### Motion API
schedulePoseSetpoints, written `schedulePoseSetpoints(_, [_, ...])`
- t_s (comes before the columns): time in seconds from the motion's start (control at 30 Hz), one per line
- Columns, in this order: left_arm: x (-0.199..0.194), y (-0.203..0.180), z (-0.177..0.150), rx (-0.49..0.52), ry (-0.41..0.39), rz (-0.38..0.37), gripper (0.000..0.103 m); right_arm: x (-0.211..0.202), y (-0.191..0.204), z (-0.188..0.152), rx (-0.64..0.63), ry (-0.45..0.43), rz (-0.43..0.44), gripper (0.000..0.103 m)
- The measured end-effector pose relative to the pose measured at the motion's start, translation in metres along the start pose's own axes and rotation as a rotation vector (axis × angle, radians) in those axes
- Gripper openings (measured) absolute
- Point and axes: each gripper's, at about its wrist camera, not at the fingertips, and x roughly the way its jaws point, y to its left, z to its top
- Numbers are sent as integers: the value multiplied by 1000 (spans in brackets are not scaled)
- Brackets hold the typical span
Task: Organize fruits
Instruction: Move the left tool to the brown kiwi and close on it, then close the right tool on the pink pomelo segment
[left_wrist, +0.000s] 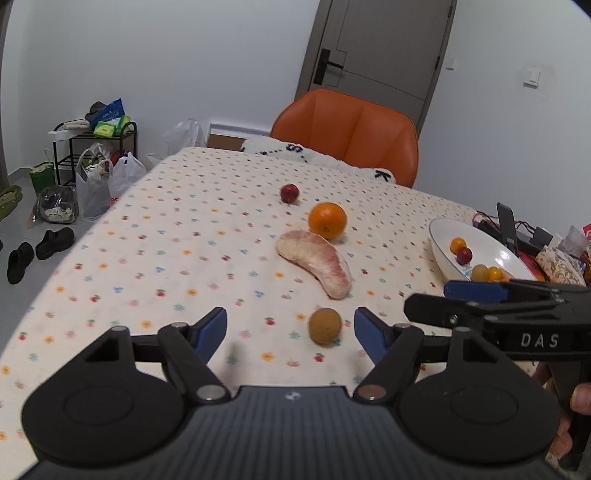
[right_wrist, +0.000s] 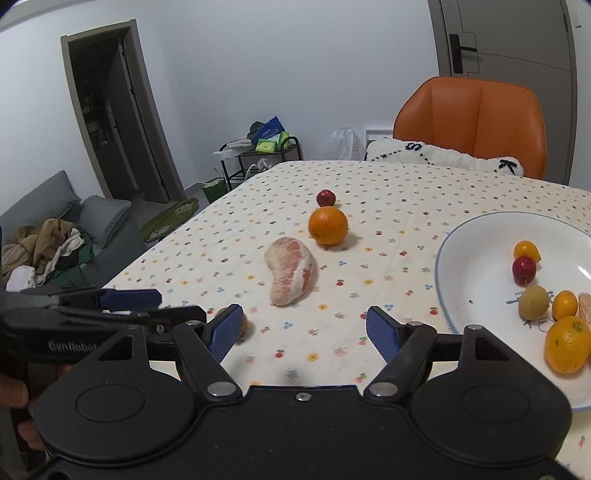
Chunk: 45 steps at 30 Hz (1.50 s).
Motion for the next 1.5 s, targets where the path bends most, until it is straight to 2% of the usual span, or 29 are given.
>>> schedulePoseSetpoints(0.27, [22,-20,-5,24,25,2,65,1,-18,-1,21,-3,12,73])
schedulePoseSetpoints(0.33, [28,-22,-6,18,32,11,55,3,-22,-1,28,-2,14,73])
schedulePoseSetpoints(0.47, [35,-26,-6,17,25,22,43,4,-24,1,22,-2,16,73])
schedulePoseSetpoints(0.5, [37,-26,-5,19,23,21,36,4,-23,1,19,0,16,73])
schedulePoseSetpoints(0.53, [38,-27,-5,22,24,21,23,5,-23,2,16,2,17,73])
schedulePoseSetpoints(0.73, [37,-18,-1,-1,20,30,23,13,-17,6,-8,24,18,68])
schedulePoseSetpoints(1.1, [28,14,10,-56,-6,55,23,34,-1,15,-32,50,12,67])
schedulePoseSetpoints(1.5, [26,46,19,-90,-18,76,23,76,13,26,-54,88,-18,63])
